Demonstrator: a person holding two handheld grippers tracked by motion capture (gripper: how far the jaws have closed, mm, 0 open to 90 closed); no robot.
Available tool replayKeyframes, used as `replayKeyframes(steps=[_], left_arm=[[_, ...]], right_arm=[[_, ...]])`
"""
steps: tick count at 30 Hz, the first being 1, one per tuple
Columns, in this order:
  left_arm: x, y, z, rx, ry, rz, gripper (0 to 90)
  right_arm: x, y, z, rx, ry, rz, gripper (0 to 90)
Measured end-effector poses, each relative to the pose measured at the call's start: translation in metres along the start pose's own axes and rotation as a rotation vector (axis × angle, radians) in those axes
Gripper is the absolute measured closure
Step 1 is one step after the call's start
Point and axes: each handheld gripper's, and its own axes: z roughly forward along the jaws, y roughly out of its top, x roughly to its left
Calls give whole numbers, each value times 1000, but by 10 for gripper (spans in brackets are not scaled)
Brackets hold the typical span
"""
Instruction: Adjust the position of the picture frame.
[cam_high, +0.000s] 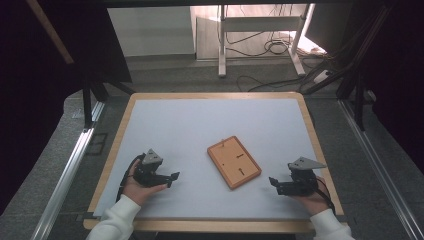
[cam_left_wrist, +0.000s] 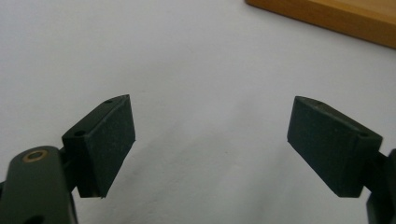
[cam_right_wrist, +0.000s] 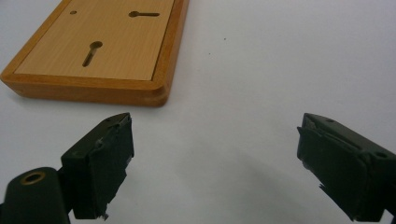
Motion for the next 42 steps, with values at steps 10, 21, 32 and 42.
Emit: replayKeyframes(steps=[10, 21, 32, 42], left_arm=[[1, -5, -9, -30, 18, -3, 175], [-1, -4, -12, -34, -20, 24, 190], [-9, 15, -5, -46, -24, 16, 217], [-24, 39, 13, -40, -62, 57, 230]], right_arm=[[1, 2, 0, -15, 8, -1, 149], [7, 3, -2, -6, 5, 6, 163], [5, 1, -3, -10, 16, -17, 165], [5, -1, -5, -5, 11, -21, 168]])
